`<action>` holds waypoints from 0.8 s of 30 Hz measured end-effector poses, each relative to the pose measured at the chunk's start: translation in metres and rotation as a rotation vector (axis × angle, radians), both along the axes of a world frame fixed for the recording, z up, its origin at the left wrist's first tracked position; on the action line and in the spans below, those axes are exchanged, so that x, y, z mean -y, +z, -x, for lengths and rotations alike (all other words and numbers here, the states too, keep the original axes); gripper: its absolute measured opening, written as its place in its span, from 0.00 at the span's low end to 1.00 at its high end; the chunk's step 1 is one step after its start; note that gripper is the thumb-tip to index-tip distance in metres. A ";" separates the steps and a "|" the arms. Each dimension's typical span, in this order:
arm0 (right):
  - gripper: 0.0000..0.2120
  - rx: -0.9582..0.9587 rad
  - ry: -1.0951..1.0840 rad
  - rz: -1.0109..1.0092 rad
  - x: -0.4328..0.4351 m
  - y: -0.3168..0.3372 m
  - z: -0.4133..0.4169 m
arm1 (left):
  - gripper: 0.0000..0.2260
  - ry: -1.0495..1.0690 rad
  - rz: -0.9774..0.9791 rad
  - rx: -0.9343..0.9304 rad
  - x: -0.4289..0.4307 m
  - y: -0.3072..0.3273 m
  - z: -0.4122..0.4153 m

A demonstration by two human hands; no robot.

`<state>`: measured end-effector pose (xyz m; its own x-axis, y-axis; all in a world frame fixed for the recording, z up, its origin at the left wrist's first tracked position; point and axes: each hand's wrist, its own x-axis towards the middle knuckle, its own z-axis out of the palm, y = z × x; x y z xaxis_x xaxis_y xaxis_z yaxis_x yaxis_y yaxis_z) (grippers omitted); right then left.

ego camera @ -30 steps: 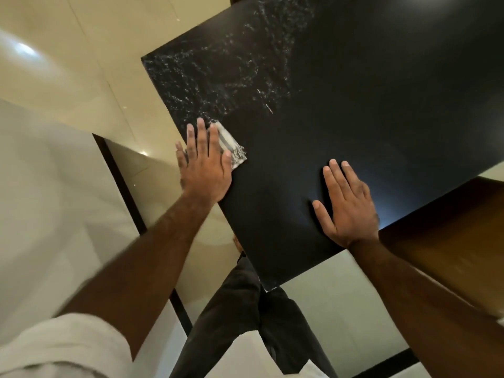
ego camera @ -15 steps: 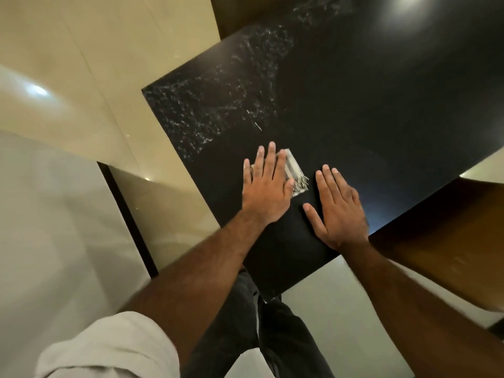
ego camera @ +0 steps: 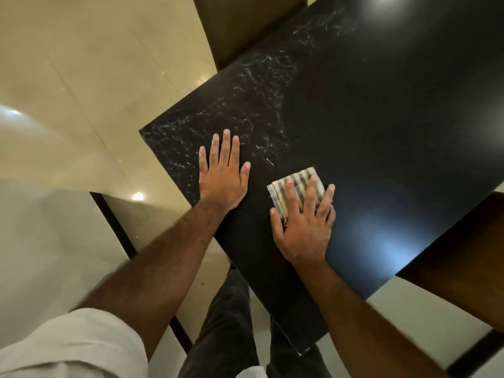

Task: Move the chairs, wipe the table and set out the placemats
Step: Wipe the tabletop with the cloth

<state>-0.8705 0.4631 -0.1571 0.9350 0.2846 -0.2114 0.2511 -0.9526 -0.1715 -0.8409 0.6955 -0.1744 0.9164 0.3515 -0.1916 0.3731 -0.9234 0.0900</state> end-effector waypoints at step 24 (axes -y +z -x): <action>0.29 0.041 -0.070 0.014 -0.061 0.004 -0.088 | 0.31 -0.039 0.051 0.031 -0.016 0.004 -0.032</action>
<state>-0.7826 0.5244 -0.1532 0.9605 0.2152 -0.1762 0.1900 -0.9704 -0.1494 -0.8085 0.7114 -0.1702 0.9351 0.3057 -0.1795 0.3329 -0.9312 0.1483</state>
